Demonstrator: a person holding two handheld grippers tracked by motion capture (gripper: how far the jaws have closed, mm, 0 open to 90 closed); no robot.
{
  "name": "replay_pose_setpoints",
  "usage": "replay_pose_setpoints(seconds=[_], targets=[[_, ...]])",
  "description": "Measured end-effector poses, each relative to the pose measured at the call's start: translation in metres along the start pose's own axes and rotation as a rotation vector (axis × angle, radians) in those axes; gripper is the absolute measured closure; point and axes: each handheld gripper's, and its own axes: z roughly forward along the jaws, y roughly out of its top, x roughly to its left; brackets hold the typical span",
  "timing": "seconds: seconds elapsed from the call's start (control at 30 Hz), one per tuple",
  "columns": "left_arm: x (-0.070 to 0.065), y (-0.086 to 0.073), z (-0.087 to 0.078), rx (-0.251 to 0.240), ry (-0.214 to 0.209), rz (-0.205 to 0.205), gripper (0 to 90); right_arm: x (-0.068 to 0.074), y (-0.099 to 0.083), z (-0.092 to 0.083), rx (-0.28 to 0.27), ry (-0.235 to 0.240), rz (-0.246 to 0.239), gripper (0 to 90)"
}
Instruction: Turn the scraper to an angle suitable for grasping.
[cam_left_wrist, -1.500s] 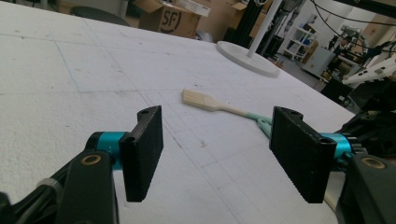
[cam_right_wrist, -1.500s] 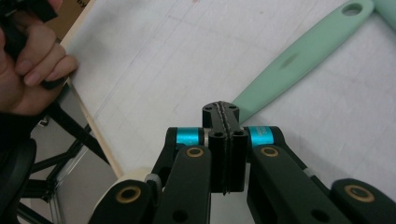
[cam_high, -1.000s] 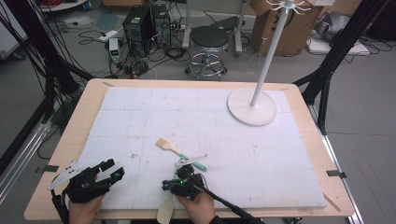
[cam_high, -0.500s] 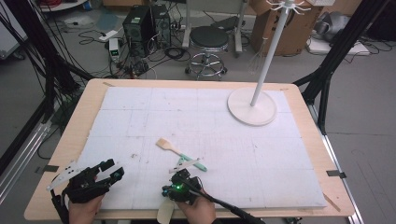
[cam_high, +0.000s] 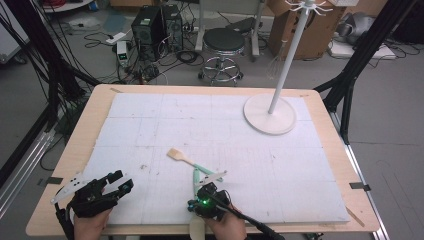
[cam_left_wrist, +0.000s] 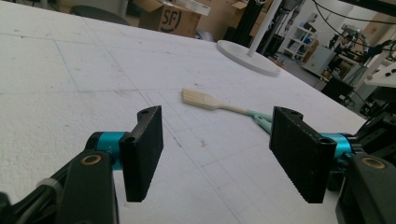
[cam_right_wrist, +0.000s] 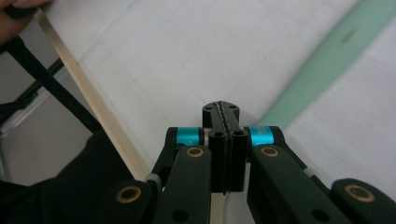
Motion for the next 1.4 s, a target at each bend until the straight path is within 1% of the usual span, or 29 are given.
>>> replay_pose_setpoints(seconds=[0.03,0.1,0.23,0.33,0.47,0.5,0.6,0.63,0.67,0.7,0.73,0.77,0.83,0.87,0.9,0.93,1.0,1.03,1.1,1.13,1.2,1.27,1.3,1.33,1.37,1.4], targets=[[0.000,0.000,0.000,-0.001,0.001,-0.002,35.6,-0.002,-0.002,-0.003,0.001,-0.011,-0.005,90.0],[0.000,0.000,0.000,0.002,0.001,-0.001,35.7,-0.006,-0.005,-0.008,-0.001,-0.012,0.006,90.0],[-0.001,0.000,0.001,0.003,0.001,0.004,35.7,-0.010,-0.008,-0.013,-0.002,-0.027,0.006,90.0],[-0.001,0.000,0.001,0.004,0.003,0.002,35.7,-0.013,-0.009,-0.017,-0.008,-0.023,0.018,90.0],[-0.001,0.000,0.001,0.003,0.001,0.002,35.7,-0.017,-0.010,-0.021,-0.019,-0.051,0.010,90.0],[0.000,0.000,0.001,0.004,0.001,0.002,35.6,-0.018,-0.010,-0.023,-0.022,-0.056,0.017,90.0],[-0.001,0.000,0.002,0.006,0.002,0.002,35.7,-0.022,-0.010,-0.023,-0.030,-0.030,0.068,90.0],[-0.001,0.000,0.002,0.006,0.000,0.003,35.6,-0.022,-0.010,-0.022,-0.031,0.010,0.089,90.0],[-0.001,0.000,0.002,0.006,0.001,0.002,35.7,-0.022,-0.010,-0.020,-0.035,0.059,0.125,90.0],[-0.001,0.000,0.002,0.006,0.003,0.001,35.6,-0.022,-0.010,-0.018,-0.040,0.101,0.142,90.0],[-0.001,0.000,0.002,0.004,0.002,0.000,35.7,-0.022,-0.009,-0.017,-0.043,0.130,0.163,90.0],[-0.001,0.000,0.002,0.004,0.002,0.000,35.6,-0.022,-0.009,-0.015,-0.048,0.150,0.171,90.0],[0.000,0.000,0.001,0.007,0.001,0.003,35.6,-0.022,-0.008,-0.013,-0.044,0.162,0.183,90.0],[0.000,0.000,0.001,0.007,0.001,0.004,35.6,-0.022,-0.009,-0.013,-0.042,0.158,0.176,90.0],[0.000,0.000,0.001,0.004,0.001,0.001,35.7,-0.022,-0.010,-0.013,-0.040,0.165,0.180,90.0],[0.000,0.000,0.001,0.003,0.001,-0.001,35.7,-0.021,-0.010,-0.013,-0.037,0.182,0.186,90.0],[0.000,0.000,0.001,0.006,0.000,0.003,35.7,-0.019,-0.013,-0.015,-0.041,0.190,0.182,90.0],[0.000,0.000,0.001,0.005,-0.001,0.003,35.7,-0.018,-0.015,-0.016,-0.041,0.197,0.188,90.0],[0.000,0.000,0.002,0.004,0.000,0.001,35.7,-0.018,-0.019,-0.015,-0.036,0.229,0.214,90.0],[0.000,0.000,0.002,0.005,0.000,0.002,35.7,-0.017,-0.020,-0.013,-0.034,0.228,0.216,90.0],[-0.001,0.000,0.002,0.007,0.000,0.002,35.7,-0.018,-0.020,-0.010,-0.028,0.204,0.202,90.0],[-0.001,0.000,0.002,0.007,0.002,0.001,35.7,-0.022,-0.015,-0.007,-0.042,0.183,0.210,90.0],[-0.001,0.000,0.002,0.006,0.002,0.002,35.6,-0.024,-0.012,-0.005,-0.044,0.163,0.206,90.0],[-0.001,0.000,0.002,0.008,0.002,0.003,35.6,-0.027,-0.010,-0.003,-0.039,0.155,0.200,90.0],[0.000,0.000,0.002,0.006,0.002,0.001,35.7,-0.028,-0.009,-0.001,-0.040,0.158,0.200,90.0],[0.000,0.000,0.002,0.004,0.000,0.001,35.7,-0.027,-0.007,0.000,-0.040,0.148,0.195,90.0]])
